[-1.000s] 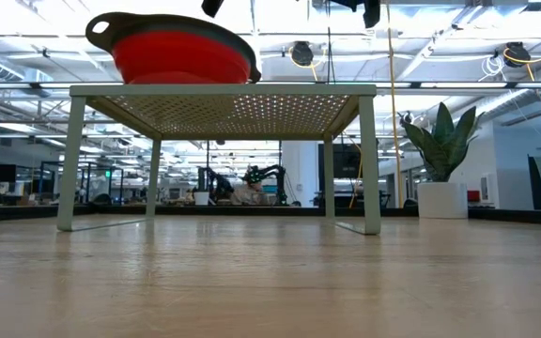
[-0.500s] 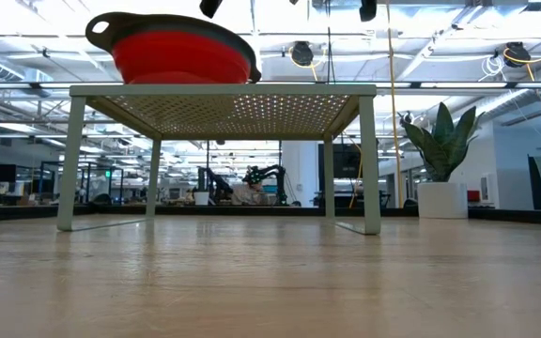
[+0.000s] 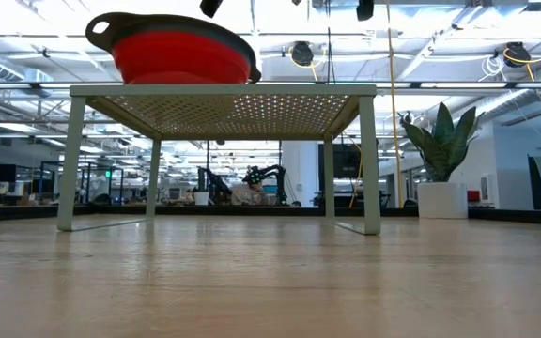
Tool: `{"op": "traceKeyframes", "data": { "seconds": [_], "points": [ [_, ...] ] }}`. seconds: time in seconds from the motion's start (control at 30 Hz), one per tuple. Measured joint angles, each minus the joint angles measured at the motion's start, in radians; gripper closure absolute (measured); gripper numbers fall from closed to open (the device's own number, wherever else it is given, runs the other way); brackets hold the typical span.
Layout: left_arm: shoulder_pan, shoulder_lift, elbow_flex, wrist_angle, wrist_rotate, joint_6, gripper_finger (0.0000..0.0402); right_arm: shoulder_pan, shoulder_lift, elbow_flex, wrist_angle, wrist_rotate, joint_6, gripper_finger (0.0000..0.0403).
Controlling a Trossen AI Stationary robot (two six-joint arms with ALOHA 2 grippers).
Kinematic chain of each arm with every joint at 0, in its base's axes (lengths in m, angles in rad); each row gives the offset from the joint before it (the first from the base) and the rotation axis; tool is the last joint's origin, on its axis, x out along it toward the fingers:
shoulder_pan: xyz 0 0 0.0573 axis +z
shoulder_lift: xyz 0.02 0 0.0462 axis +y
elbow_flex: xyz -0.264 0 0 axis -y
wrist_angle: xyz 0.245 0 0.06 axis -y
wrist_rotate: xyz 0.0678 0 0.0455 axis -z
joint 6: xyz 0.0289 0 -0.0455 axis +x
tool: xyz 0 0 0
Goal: Pick & Place Fruit
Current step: Put the knife onto the right side of the shelf
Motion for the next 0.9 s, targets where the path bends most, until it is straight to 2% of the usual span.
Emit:
{"op": "traceKeyframes", "data": {
  "seconds": [0.27,0.67,0.9],
  "points": [
    [-0.001,0.000,0.000,0.002,0.020,0.000,0.0365,0.002,0.000,0.000,0.002,-0.001,0.008,0.0389],
    [-0.002,0.000,0.001,0.002,0.028,-0.005,0.0245,0.002,0.000,0.000,-0.016,0.001,0.032,0.0393],
    [-0.001,0.000,0.001,-0.003,0.051,-0.022,0.0243,0.002,0.000,0.000,-0.063,0.018,0.061,0.0393]
  ]
}}
